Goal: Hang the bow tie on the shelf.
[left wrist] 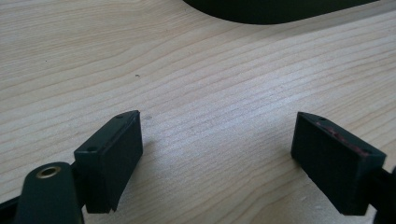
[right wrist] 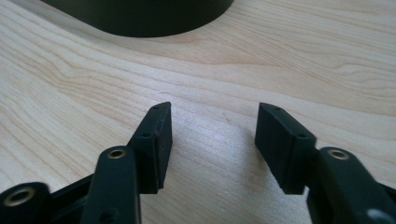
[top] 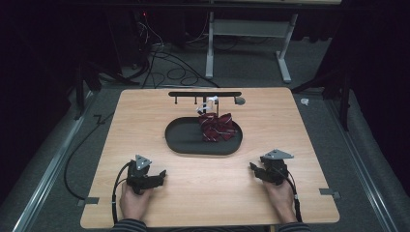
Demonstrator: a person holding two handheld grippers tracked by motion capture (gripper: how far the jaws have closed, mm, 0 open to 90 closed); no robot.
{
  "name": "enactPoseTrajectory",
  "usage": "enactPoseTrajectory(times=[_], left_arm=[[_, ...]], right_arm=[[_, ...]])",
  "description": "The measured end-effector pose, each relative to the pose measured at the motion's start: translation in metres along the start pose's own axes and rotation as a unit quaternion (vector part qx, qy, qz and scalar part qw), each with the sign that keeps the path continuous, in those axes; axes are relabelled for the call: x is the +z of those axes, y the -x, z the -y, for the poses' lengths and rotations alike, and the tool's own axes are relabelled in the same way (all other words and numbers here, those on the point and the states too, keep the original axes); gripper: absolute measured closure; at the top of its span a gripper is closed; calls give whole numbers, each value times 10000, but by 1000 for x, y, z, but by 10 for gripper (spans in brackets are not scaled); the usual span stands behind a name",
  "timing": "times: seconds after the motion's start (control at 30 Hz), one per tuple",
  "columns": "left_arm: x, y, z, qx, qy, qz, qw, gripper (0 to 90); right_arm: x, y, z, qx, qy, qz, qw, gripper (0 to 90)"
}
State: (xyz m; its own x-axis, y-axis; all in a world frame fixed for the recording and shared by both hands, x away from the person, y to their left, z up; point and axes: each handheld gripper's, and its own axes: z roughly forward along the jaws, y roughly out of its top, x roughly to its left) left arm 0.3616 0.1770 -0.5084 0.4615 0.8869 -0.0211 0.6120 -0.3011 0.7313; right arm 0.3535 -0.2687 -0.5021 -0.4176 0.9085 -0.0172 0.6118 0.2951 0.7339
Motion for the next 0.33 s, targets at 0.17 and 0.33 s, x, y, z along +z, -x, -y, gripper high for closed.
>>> enactPoseTrajectory(times=[0.17,0.33], left_arm=[[0,0,0,0,-1,-3,10000,170],[0,0,0,0,-1,-4,10000,170]], right_arm=[[0,0,0,48,-19,0,10000,461],[0,0,0,50,-20,-3,10000,460]])
